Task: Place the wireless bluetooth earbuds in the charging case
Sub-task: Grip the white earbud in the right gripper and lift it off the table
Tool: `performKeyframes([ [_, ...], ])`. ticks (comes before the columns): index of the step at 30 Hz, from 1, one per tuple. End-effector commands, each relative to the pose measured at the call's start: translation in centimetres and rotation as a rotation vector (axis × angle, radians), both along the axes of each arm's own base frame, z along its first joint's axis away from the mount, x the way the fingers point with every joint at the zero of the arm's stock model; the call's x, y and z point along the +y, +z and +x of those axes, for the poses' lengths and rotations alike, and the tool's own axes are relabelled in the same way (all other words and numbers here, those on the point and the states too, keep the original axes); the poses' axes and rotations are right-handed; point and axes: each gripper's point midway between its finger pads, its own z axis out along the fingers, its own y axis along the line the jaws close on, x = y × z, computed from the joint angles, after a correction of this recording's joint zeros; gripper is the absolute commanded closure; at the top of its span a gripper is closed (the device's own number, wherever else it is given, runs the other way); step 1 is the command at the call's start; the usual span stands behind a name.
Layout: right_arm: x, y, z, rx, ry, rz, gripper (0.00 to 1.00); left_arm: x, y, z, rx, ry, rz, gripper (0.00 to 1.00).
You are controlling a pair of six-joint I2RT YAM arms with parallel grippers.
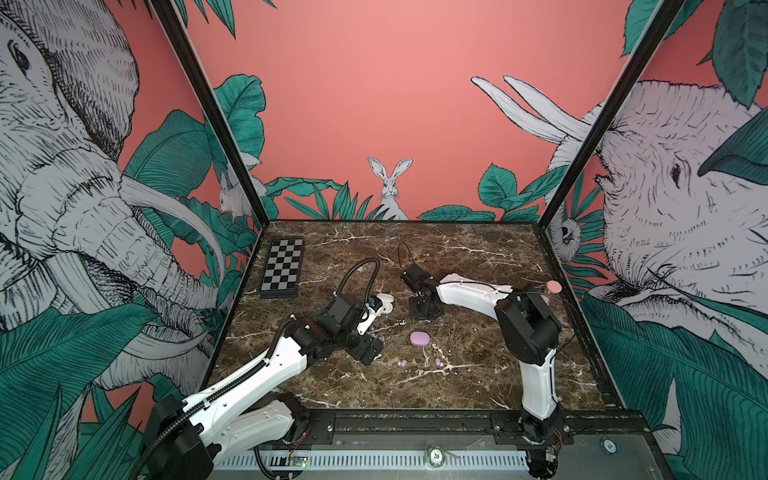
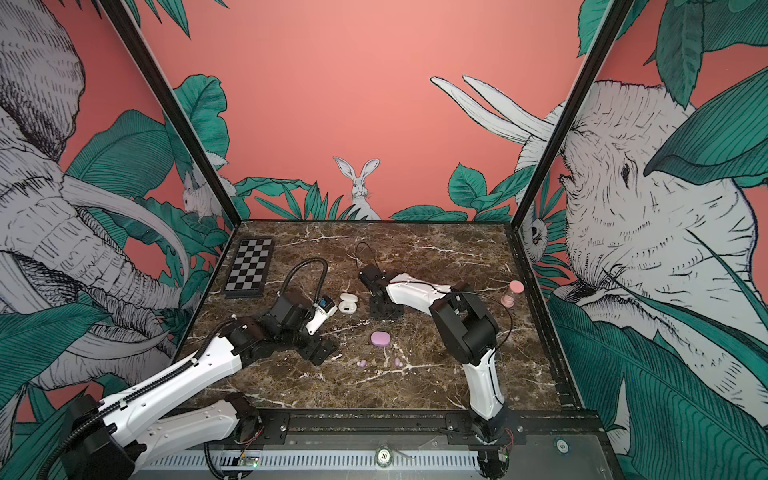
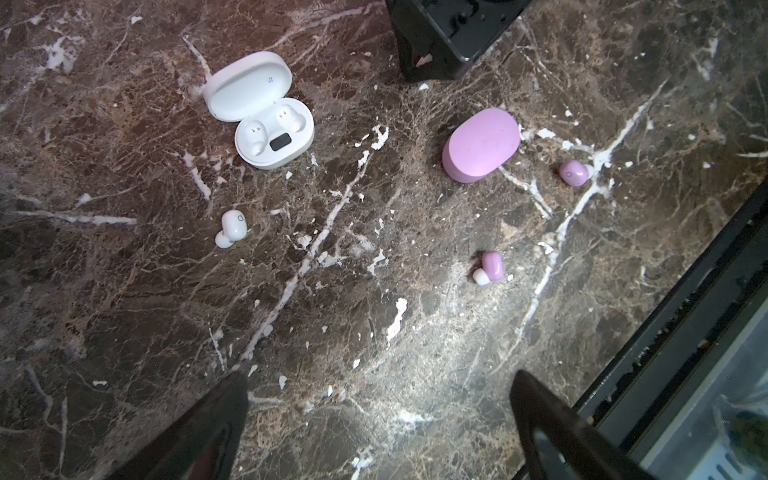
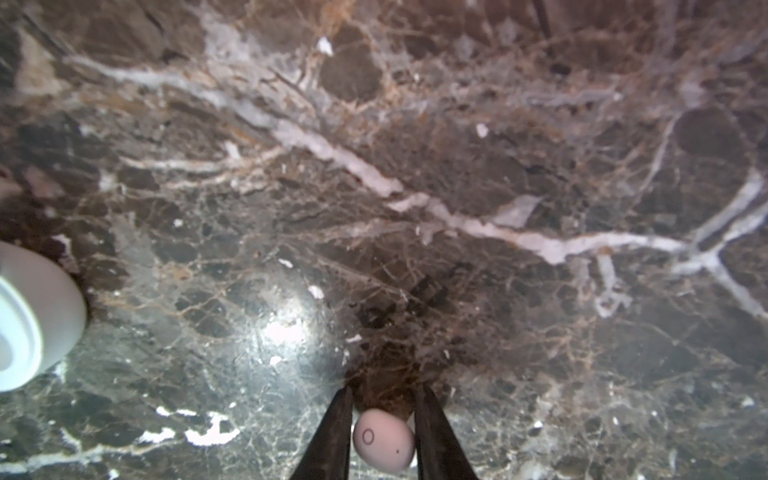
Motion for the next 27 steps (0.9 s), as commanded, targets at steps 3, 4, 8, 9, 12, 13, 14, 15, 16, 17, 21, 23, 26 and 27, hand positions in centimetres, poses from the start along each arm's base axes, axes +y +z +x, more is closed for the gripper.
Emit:
performKeyframes([
  [3,-0.3,-0.4,-0.2,0.021,0.010,-0.022,0.74,0.0,0.4,0.0,-0.004,0.000,0.001,0.01],
  [4,-0.3,-0.3,-0.2,0.021,0.011,-0.022,0.74,0.0,0.4,0.0,-0.004,0.000,0.001,0.01],
  [8,-0.4,-0.2,-0.3,0.023,0.015,-0.025,0.74,0.0,0.4,0.0,-0.005,0.001,0.000,0.01],
  [9,-0.4,-0.2,-0.4,0.022,0.013,-0.026,0.75,0.1,0.4,0.0,-0.005,0.001,0.001,0.01],
  [12,-0.6,0.1,-0.4,0.013,0.003,-0.020,0.77,0.0,0.4,-0.1,-0.004,0.000,0.000,0.01],
  [13,-0.6,0.2,-0.5,0.010,0.002,-0.017,0.77,0.0,0.4,0.0,-0.005,0.001,0.000,0.01],
  [14,-0.6,0.3,-0.5,0.006,-0.001,-0.013,0.78,0.0,0.4,0.0,-0.005,0.000,0.001,0.01],
  [15,-0.6,0.4,-0.5,0.004,-0.003,-0.010,0.78,0.0,0.5,0.0,-0.007,0.000,-0.002,0.01],
  [16,-0.6,0.4,-0.5,0.001,-0.003,-0.008,0.79,0.0,0.4,0.0,-0.006,0.001,-0.001,0.01],
  [17,-0.6,0.5,-0.6,0.001,-0.005,-0.006,0.79,0.0,0.5,0.0,-0.007,0.000,0.000,0.01],
  [21,-0.6,0.7,-0.6,-0.004,-0.005,0.001,0.79,0.0,0.5,0.0,-0.006,0.000,-0.001,0.01],
  [23,-0.5,0.8,-0.6,-0.008,-0.007,0.004,0.78,0.0,0.5,0.0,-0.007,0.001,-0.003,0.01],
  [26,-0.4,1.0,-0.8,-0.013,-0.005,0.009,0.77,0.0,0.5,0.0,-0.006,0.001,-0.001,0.01],
  [27,-0.5,1.0,-0.8,-0.014,-0.006,0.008,0.77,0.0,0.5,0.0,-0.007,0.000,-0.002,0.01],
])
